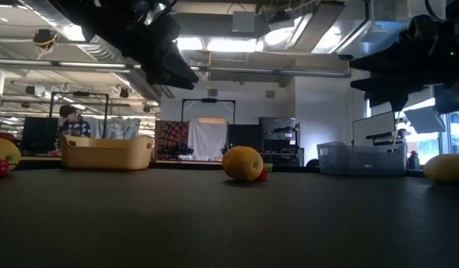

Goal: Sort produce into baskets
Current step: Put the yellow lemon into the black bin

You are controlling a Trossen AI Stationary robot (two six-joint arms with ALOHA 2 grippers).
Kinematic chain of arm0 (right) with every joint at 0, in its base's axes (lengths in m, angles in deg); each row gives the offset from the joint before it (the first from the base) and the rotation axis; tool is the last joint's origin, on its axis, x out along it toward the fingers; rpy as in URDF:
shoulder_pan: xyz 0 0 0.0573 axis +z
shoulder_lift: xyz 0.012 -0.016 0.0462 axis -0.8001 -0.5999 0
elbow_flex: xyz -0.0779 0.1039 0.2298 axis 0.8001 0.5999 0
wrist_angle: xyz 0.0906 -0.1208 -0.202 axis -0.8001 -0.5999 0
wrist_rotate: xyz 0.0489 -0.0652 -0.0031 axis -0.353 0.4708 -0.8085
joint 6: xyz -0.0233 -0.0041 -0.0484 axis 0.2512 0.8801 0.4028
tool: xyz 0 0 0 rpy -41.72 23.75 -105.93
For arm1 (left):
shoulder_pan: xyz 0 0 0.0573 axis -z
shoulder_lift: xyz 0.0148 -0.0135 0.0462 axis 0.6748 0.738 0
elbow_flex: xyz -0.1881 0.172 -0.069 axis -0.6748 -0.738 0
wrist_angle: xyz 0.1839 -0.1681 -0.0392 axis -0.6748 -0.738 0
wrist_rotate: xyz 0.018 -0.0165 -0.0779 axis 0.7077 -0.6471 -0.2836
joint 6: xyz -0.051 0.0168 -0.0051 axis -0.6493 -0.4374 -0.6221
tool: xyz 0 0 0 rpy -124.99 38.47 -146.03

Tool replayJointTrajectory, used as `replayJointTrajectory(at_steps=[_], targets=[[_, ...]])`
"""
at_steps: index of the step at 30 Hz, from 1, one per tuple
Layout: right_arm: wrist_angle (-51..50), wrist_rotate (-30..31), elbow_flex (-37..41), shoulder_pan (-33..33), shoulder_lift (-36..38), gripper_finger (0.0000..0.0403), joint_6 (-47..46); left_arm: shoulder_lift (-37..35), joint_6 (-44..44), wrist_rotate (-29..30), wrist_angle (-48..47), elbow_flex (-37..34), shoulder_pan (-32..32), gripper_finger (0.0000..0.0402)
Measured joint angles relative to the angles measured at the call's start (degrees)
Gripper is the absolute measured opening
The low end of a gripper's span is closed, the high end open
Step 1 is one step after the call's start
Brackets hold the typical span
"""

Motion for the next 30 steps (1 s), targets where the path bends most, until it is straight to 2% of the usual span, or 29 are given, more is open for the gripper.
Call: replayJointTrajectory(at_steps=[5,10,30], targets=[[6.1,-0.3,-0.1,0.0,-7.8,0.0202,0.1,0.0,0.5,0.0,0.0,0.0,0.9,0.0208],[7.4,-0.5,-2.9,0.0,-15.9,0.0202,1.8,0.0,0.5,0.0,0.0,0.0,1.0,0.0208],[7.1,-0.5,-23.9,0.0,-50.1,0.0202,9.3,0.0,0.9,0.1,-0.7,0.0,1.0,0.0208]])
